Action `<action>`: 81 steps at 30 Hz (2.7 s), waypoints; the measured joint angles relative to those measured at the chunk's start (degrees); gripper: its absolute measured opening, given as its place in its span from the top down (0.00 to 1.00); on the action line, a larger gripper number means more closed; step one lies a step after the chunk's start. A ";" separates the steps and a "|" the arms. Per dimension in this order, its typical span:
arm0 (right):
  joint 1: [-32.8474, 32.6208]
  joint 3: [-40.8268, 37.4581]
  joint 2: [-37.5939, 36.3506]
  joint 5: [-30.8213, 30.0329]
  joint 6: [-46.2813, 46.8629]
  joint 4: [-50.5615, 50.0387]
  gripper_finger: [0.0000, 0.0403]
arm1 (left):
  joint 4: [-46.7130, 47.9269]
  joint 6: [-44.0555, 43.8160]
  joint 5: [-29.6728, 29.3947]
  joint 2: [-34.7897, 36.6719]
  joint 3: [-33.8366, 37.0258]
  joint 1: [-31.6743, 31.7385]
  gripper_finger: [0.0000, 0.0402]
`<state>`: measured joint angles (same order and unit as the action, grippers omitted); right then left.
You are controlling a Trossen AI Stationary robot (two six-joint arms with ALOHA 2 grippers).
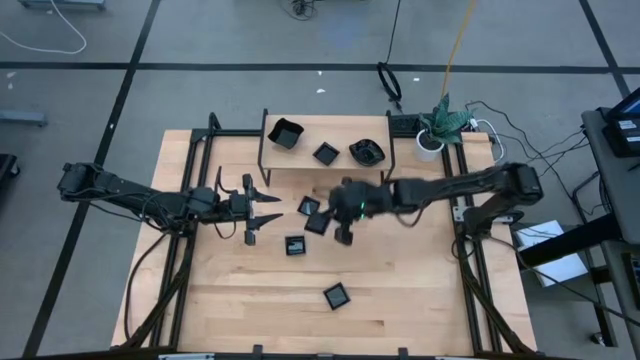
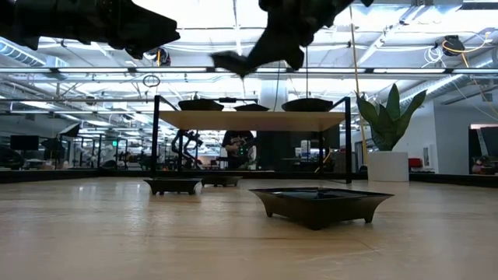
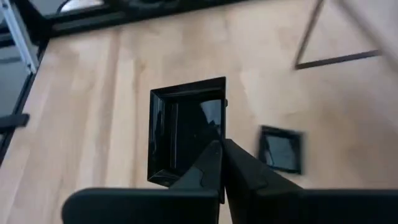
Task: Pick & Place Mini shaped plates
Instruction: Stack the square plate on top of the other square plate on the shelf, then stack the bottom square plate on top of the other square plates on the shelf
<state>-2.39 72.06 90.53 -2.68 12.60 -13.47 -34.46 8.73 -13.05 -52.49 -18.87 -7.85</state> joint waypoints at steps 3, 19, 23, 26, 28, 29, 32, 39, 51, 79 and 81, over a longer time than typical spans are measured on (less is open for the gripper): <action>5.29 1.51 -1.75 1.30 -1.76 -0.94 1.00 | 0.00 -0.01 -0.01 0.00 0.00 0.01 0.54; 26.85 10.81 -2.41 7.46 -4.02 -11.03 1.00 | 0.19 0.00 -0.01 0.01 0.00 0.02 0.54; 26.35 10.36 -0.88 7.38 -4.76 -9.55 1.00 | 0.22 0.00 0.01 0.00 0.00 0.01 0.54; 26.22 9.19 0.02 7.38 -4.93 -8.42 1.00 | 0.24 0.00 0.00 0.00 0.00 0.02 0.54; 26.29 9.15 1.34 7.35 -5.36 -6.48 1.00 | 0.31 0.00 0.00 0.00 0.00 0.02 0.54; 26.33 9.12 1.77 7.27 -5.51 -6.89 1.00 | 0.31 0.00 0.00 0.00 0.00 -0.01 0.54; 26.38 8.85 3.00 7.24 -5.62 -6.79 1.00 | 0.35 0.00 0.01 0.00 0.00 0.00 0.54; 26.77 8.95 3.29 6.69 -7.30 -6.13 1.00 | 0.39 0.00 0.00 0.00 0.00 0.01 0.54; 26.71 8.54 3.29 2.71 -8.61 -5.49 0.96 | 0.42 0.00 0.02 0.00 0.00 0.01 0.54; -7.14 6.91 3.76 -1.65 -17.74 -4.33 0.58 | 0.39 0.00 0.02 0.00 0.00 0.01 0.54; -10.70 6.83 6.19 -4.31 -17.83 -3.87 0.58 | 0.39 0.00 0.02 0.00 0.00 0.02 0.54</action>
<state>-13.09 78.89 96.71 -6.99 -5.24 -17.34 -34.06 8.73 -13.04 -52.49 -18.87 -7.84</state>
